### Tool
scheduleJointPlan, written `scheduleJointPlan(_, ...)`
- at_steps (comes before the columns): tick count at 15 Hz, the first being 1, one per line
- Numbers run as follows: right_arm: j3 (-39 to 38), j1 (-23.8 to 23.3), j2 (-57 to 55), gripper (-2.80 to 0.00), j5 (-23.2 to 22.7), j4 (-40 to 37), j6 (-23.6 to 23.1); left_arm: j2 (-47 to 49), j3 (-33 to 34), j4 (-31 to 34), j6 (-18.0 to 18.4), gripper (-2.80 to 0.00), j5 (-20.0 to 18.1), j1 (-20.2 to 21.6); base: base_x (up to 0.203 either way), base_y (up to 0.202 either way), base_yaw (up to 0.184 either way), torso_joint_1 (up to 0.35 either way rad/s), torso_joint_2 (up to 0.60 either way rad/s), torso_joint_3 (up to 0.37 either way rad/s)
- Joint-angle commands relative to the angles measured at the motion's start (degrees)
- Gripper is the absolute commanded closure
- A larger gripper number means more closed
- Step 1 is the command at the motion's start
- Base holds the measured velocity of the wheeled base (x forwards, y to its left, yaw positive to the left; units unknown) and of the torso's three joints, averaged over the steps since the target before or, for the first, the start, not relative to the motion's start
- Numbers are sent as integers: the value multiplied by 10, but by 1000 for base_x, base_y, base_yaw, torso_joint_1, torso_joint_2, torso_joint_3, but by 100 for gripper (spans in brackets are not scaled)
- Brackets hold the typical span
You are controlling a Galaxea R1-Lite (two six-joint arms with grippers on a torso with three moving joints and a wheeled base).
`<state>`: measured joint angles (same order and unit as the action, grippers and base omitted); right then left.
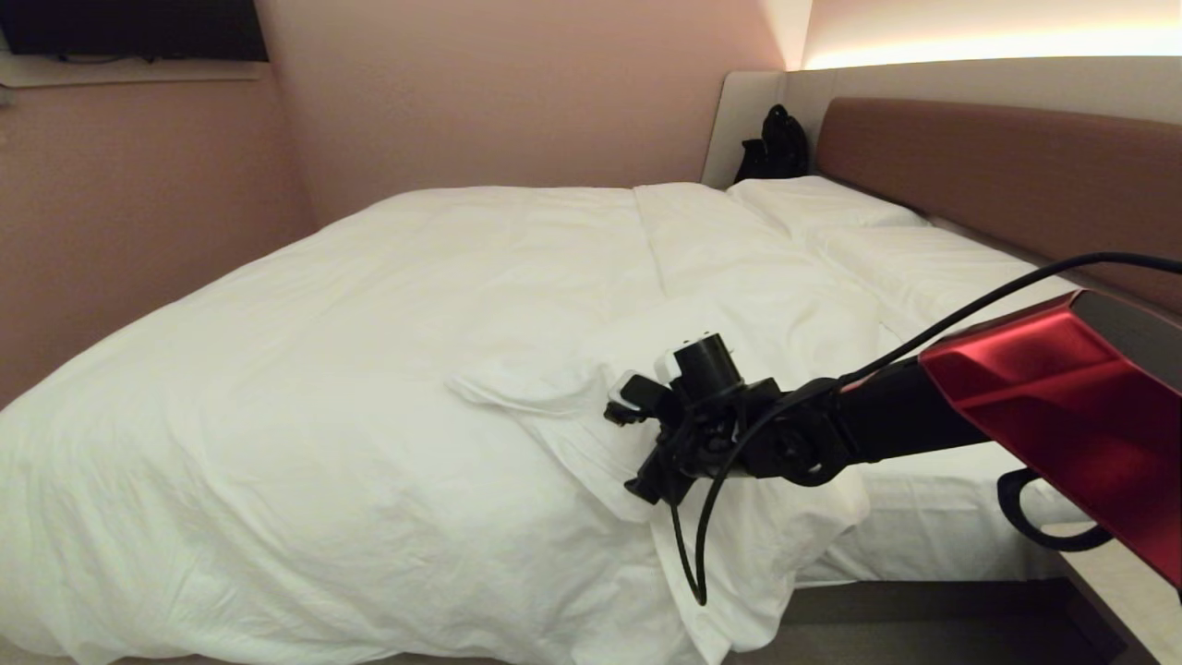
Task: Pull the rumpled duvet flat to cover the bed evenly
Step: Flatten the corners of the folded blanket
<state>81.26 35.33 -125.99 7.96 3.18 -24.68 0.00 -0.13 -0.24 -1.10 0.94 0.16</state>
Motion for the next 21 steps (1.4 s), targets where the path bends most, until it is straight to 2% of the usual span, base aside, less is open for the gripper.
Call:
scheduleJointPlan(1, -11, 1, 1, -280, 2, 0, -7, 0, 0, 0, 0, 0, 0, 0, 0, 0, 0, 0, 0, 0)
scheduleJointPlan(4, -16, 1, -7, -280, 23, 2, -27, 0, 0, 0, 0, 0, 0, 0, 0, 0, 0, 0, 0, 0)
scheduleJointPlan(9, -11, -5, -37, -280, 22, 67, -27, 0, 0, 0, 0, 0, 0, 0, 0, 0, 0, 0, 0, 0)
scheduleJointPlan(14, -4, -22, -52, -280, 21, 69, -23, 0, 0, 0, 0, 0, 0, 0, 0, 0, 0, 0, 0, 0)
scheduleJointPlan(15, -3, -24, -53, 0, 20, 69, -21, 0, 0, 0, 0, 0, 0, 0, 0, 0, 0, 0, 0, 0)
scheduleJointPlan(21, -2, -27, -55, 0, 20, 69, -18, 0, 0, 0, 0, 0, 0, 0, 0, 0, 0, 0, 0, 0)
